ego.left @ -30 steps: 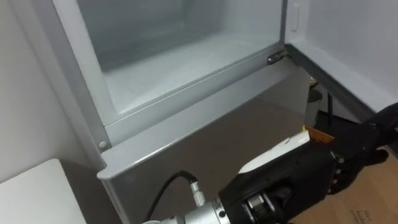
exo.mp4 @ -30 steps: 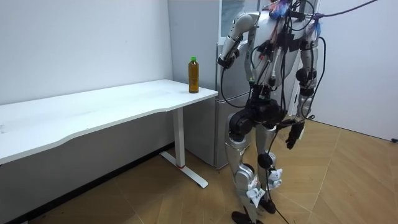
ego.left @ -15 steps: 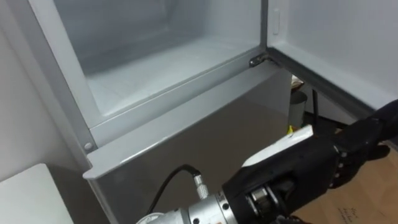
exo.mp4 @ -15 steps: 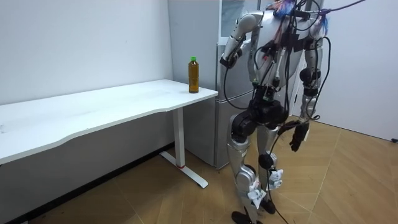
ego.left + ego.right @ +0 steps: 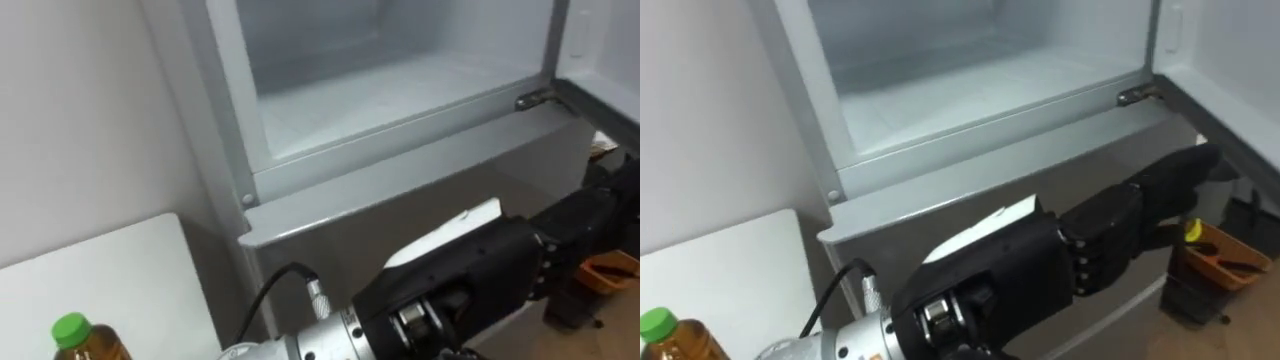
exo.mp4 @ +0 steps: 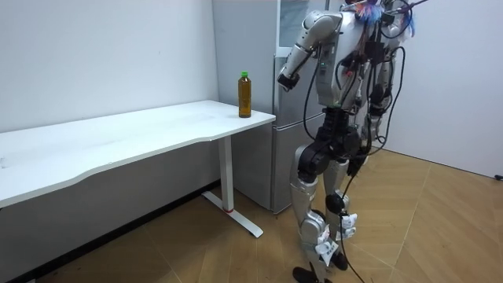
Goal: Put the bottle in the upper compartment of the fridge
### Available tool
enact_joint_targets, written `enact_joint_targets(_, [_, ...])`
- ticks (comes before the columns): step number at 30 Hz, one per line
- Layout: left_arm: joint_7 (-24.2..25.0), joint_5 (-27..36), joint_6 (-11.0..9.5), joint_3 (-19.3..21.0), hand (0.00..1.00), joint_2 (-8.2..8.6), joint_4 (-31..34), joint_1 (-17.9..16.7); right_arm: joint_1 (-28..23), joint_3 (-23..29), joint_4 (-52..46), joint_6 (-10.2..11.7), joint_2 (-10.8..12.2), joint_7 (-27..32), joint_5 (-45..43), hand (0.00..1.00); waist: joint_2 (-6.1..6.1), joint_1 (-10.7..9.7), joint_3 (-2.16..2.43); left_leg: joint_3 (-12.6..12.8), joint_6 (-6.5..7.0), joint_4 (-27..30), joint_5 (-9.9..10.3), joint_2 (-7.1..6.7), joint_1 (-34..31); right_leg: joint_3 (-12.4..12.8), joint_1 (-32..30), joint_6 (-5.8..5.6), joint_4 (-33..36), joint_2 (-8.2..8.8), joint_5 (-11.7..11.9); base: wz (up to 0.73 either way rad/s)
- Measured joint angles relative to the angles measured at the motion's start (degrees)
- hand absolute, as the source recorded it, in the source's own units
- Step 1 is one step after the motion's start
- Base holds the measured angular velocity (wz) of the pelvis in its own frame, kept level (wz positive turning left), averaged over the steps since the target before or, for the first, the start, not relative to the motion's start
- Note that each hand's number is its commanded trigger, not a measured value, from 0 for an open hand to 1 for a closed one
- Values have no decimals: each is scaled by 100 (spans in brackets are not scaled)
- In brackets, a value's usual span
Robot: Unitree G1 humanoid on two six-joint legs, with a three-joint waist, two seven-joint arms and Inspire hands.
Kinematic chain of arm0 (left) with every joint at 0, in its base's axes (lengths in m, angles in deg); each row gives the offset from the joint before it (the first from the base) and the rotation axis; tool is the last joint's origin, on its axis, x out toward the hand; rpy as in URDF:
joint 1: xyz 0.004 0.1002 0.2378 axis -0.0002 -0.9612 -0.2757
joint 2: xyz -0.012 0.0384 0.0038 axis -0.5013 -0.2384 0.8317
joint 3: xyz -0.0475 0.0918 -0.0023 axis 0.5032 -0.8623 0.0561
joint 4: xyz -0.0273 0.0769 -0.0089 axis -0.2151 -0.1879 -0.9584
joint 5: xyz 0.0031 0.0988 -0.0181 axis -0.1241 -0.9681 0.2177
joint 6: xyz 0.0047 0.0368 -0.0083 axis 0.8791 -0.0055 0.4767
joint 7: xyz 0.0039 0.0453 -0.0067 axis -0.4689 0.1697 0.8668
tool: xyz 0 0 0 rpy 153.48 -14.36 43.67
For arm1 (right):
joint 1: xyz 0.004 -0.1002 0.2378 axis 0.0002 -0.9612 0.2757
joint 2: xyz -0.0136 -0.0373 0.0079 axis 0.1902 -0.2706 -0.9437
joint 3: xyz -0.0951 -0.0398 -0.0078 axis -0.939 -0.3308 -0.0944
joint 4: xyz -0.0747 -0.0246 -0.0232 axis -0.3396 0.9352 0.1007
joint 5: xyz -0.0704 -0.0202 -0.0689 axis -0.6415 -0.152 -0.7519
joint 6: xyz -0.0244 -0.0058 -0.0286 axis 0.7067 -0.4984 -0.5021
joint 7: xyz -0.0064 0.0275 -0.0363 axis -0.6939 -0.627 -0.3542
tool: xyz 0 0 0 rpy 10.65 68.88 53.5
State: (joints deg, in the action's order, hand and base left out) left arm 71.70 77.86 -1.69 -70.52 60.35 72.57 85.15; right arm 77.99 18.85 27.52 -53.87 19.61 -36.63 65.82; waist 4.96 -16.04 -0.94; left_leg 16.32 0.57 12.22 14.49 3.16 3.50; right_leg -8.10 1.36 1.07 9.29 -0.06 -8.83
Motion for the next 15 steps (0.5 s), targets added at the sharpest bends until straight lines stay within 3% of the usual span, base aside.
enact_joint_targets(4, [-2,-189,36,5,0,-44,-29,-228,13,-14,-7,0,80,-11,34,0,-91,93,28,-124,1,-10,-2,-13,36,-138,169,-2,-73,9,1,18])
enact_joint_targets(11, [-25,-491,75,230,0,-109,44,-671,-18,-139,-24,42,95,-13,177,0,-107,346,23,-245,2,1,-7,-22,-10,-375,180,-4,-72,39,0,9])
enact_joint_targets(15, [-37,-539,75,422,0,-106,119,-740,-19,-230,-21,91,85,-15,150,0,-113,421,25,-326,19,-4,-63,-85,-33,-474,193,-13,-72,81,-6,13])
